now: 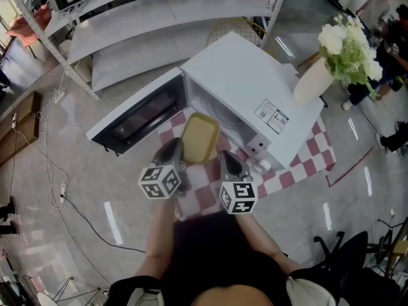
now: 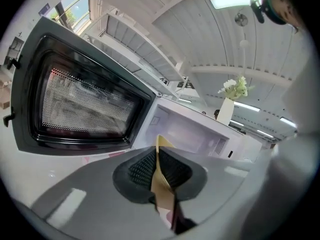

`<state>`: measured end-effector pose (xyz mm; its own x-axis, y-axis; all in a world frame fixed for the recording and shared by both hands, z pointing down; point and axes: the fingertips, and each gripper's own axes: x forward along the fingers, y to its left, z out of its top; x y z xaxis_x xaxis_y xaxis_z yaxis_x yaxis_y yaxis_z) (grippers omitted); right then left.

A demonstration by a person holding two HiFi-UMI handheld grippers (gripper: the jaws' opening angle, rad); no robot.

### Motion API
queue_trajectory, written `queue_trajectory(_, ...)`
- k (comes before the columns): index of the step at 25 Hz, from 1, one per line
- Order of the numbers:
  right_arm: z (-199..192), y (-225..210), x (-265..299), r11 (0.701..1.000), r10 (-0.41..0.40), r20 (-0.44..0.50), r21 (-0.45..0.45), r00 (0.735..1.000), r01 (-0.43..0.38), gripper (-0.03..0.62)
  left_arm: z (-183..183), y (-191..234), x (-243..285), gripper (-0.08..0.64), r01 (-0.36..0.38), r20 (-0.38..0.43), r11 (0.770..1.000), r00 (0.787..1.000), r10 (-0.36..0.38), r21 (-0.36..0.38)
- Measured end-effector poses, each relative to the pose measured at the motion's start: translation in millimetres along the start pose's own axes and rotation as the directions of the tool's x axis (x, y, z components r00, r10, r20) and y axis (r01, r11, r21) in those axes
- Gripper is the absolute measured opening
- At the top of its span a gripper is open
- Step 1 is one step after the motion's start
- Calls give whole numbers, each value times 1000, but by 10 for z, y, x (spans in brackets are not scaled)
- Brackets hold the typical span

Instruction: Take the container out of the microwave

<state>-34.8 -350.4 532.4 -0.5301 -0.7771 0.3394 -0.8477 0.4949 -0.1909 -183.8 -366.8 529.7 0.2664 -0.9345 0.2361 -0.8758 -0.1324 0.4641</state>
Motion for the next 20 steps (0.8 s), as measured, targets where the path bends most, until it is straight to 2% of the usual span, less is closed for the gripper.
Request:
queue_trajectory(8, 60, 30, 12, 1000, 19, 5, -13, 1000, -19, 0, -23, 79, -172, 26, -21, 35, 998, 999, 23, -57)
queue_trajectory(20, 44, 90, 47, 999, 37, -7, -23, 999, -37, 0, -72, 306, -517, 26, -95, 78, 992, 992, 101, -78)
